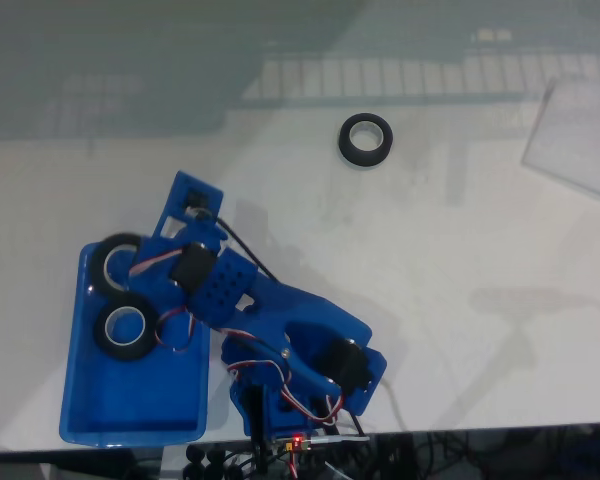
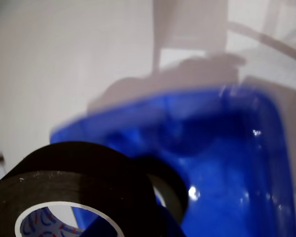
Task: Grasp all tape and put them in the bin.
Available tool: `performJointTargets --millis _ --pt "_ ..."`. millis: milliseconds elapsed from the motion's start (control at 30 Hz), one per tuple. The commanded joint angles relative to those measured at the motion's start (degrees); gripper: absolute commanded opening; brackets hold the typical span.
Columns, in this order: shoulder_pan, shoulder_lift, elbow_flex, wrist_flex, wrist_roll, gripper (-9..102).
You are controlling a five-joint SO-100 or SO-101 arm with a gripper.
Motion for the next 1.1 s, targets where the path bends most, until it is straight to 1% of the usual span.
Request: performJointTargets --millis 0,133,833,867,900,967,1033,1067 --pt "-2.2 3.52 0.53 1.23 -0.35 0" --pt "-2.02 4.57 0.53 3.08 -1.76 0" --pt "-1.93 11.95 1.58 3.6 -3.6 1" --pt "-1.93 12.48 1.85 3.69 -3.78 2" --pt "-2.11 12.83 2.02 3.78 -3.96 7" --pt "-2.55 13.1 2.11 4.13 -4.22 10" --pt "-2.72 13.18 2.11 4.04 -3.08 20" --pt "-2.81 13.1 2.11 4.04 -2.64 23"
